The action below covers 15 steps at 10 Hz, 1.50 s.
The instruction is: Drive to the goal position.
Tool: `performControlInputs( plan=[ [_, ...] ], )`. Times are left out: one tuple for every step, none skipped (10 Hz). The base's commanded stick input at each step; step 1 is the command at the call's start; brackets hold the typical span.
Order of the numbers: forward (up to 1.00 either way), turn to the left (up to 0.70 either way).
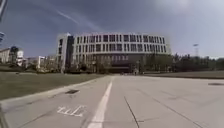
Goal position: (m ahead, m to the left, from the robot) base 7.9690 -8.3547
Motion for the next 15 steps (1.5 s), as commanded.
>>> performControlInputs(
  plan=[
    [0.70,0.00],
    [0.70,0.00],
    [0.70,0.00],
    [0.70,0.00],
    [0.70,0.00],
    [0.70,0.00],
    [0.70,0.00],
    [0.70,0.00],
    [0.70,0.00],
    [0.70,0.00],
    [0.70,0.00],
    [0.70,0.00],
    [0.70,0.00],
    [0.70,0.00],
    [0.70,0.00]
  ],
)
